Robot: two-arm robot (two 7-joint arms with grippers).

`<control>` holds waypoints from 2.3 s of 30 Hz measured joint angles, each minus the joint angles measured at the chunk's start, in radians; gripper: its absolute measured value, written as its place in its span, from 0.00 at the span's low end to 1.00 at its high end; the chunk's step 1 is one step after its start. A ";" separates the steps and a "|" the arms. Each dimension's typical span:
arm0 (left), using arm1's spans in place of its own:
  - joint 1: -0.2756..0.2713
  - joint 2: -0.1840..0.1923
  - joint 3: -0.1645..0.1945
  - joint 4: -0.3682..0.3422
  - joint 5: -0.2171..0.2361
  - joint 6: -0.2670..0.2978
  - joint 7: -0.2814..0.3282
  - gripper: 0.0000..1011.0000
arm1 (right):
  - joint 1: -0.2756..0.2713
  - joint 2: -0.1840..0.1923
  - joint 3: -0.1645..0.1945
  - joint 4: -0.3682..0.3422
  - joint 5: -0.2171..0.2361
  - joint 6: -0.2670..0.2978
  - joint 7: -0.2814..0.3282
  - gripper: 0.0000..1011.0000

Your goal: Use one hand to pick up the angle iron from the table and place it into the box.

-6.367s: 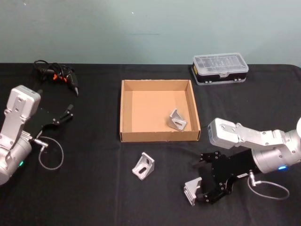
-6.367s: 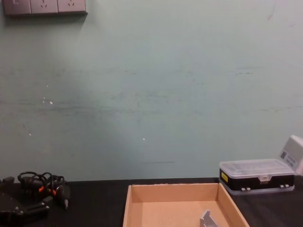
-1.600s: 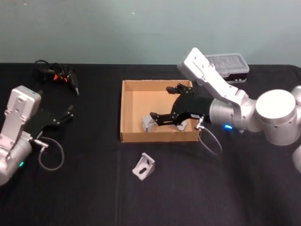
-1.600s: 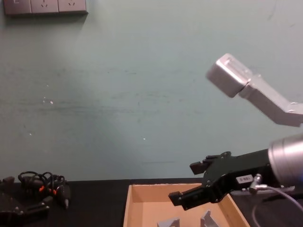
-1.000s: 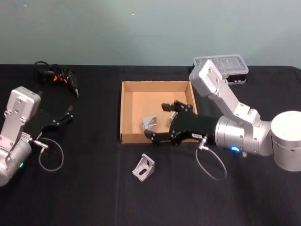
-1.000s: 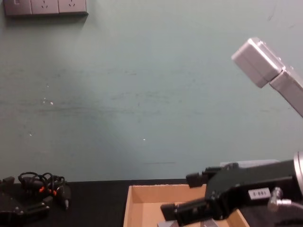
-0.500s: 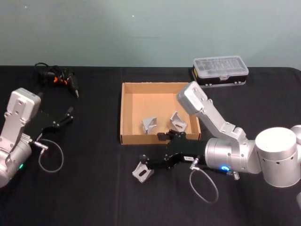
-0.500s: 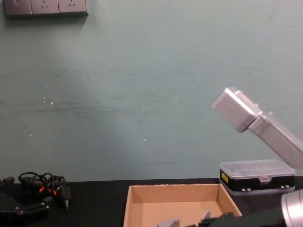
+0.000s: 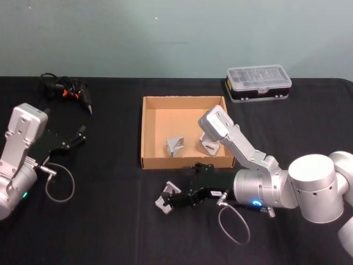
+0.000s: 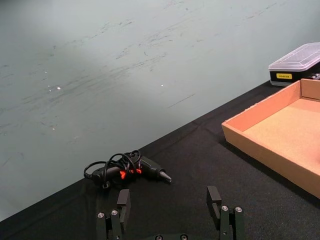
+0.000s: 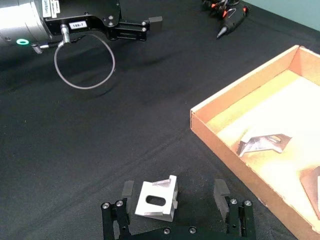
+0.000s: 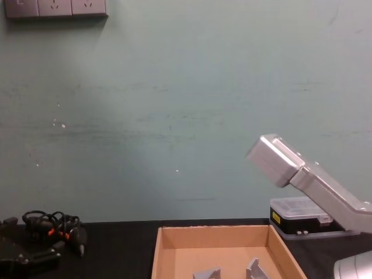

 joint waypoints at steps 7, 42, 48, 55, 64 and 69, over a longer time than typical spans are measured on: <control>0.000 0.000 0.000 0.000 0.000 0.000 0.000 0.99 | 0.008 -0.001 -0.015 0.016 0.002 0.001 0.003 0.99; 0.000 0.000 0.000 0.000 0.000 0.000 0.000 0.99 | 0.021 0.002 -0.051 0.047 -0.006 -0.037 0.029 0.27; 0.000 0.000 0.000 0.000 0.000 0.000 0.000 0.99 | 0.017 0.002 -0.050 0.050 -0.008 -0.050 0.029 0.10; 0.000 0.000 0.000 0.000 0.000 0.000 0.000 0.99 | 0.010 0.000 -0.045 0.048 -0.011 -0.061 0.021 0.07; 0.000 0.000 0.000 0.000 0.000 0.000 0.000 0.99 | -0.019 0.008 0.001 -0.014 0.000 -0.103 -0.014 0.07; 0.000 0.000 0.000 0.000 0.000 0.000 0.000 0.99 | -0.042 0.012 0.054 -0.071 0.011 -0.136 -0.062 0.07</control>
